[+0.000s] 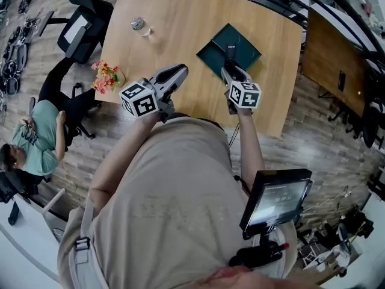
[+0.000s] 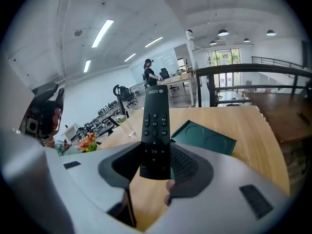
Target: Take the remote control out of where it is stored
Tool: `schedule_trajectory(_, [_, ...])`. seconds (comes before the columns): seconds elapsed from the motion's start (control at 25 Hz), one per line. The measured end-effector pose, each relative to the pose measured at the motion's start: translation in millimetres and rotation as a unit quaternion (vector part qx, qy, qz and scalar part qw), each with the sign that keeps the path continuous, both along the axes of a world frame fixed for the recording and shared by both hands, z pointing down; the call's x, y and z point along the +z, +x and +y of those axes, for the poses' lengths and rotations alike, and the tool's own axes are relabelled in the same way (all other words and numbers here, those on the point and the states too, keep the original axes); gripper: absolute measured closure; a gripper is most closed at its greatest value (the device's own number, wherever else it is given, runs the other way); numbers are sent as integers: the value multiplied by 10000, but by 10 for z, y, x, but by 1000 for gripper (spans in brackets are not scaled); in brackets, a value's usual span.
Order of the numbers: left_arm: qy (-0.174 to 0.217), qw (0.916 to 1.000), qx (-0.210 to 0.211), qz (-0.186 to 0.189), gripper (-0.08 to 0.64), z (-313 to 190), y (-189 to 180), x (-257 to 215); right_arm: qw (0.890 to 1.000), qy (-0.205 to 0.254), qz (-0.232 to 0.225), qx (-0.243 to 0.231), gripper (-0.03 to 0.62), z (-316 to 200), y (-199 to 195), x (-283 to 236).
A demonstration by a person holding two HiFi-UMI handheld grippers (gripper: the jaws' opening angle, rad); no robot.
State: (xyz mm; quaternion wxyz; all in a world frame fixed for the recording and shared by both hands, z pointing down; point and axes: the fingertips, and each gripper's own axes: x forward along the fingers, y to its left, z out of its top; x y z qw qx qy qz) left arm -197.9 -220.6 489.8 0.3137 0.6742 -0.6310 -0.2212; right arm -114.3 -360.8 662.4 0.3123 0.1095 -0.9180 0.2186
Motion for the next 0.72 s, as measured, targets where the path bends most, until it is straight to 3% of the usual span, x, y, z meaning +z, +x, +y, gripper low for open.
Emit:
schedule_trajectory(0.32, [115, 9997, 199, 5, 528, 248, -341, -76, 9971, 180, -360, 646, 408, 192, -35, -569])
schedule_trajectory(0.72, [231, 9986, 468, 36, 528, 359, -720, -98, 9899, 756, -620, 1025, 408, 363, -106, -1228])
